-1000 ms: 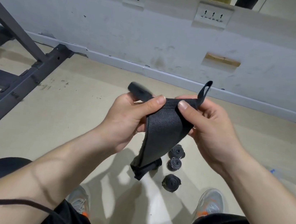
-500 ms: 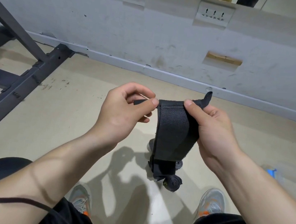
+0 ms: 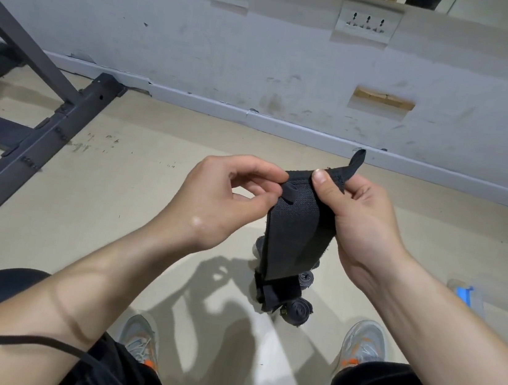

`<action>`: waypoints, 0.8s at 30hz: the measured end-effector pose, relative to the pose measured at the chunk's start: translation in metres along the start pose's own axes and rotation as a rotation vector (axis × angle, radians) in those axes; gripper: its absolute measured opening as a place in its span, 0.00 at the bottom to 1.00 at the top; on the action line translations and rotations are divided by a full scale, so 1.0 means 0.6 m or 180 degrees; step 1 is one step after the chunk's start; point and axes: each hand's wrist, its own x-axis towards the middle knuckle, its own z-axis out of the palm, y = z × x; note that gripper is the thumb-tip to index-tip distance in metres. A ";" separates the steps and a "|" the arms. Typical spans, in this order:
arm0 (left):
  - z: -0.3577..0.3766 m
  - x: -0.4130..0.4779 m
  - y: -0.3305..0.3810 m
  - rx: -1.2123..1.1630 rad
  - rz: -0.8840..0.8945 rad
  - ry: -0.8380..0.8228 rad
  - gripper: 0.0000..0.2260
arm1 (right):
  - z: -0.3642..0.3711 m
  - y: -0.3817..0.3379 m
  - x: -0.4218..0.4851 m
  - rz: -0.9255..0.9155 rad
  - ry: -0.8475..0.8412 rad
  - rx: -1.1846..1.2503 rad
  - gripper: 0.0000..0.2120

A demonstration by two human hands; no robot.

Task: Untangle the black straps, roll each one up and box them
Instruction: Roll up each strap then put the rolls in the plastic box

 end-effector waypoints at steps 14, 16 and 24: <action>0.023 0.010 -0.017 -0.0719 -0.0198 0.0136 0.08 | 0.005 0.006 0.004 0.0109 -0.0443 0.0248 0.17; 0.030 0.009 -0.022 -0.0777 -0.0281 0.0269 0.06 | 0.006 0.006 0.002 0.0067 -0.0374 0.0190 0.11; 0.034 0.016 -0.020 -0.1131 -0.0516 0.0464 0.05 | 0.006 -0.012 -0.002 -0.0015 -0.0138 0.0113 0.06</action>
